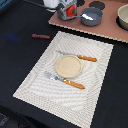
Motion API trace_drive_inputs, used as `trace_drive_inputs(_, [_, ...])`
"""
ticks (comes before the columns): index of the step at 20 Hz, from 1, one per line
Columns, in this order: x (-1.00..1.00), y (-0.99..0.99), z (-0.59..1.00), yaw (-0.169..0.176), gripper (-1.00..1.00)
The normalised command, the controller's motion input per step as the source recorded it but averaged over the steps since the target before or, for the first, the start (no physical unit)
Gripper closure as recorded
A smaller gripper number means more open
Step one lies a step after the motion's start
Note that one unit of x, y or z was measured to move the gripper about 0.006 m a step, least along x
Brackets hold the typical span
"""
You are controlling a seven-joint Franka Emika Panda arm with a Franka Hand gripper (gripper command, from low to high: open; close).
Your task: Place the fish, sausage, and tomato into the frying pan.
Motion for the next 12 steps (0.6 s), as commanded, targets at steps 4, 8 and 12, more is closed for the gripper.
trace_drive_inputs(4, [0.81, 0.67, 0.59, 0.000, 1.00])
trace_drive_inputs(8, [0.80, 0.69, 0.58, 0.000, 1.00])
trace_drive_inputs(12, [0.78, 0.69, 0.46, 0.000, 1.00])
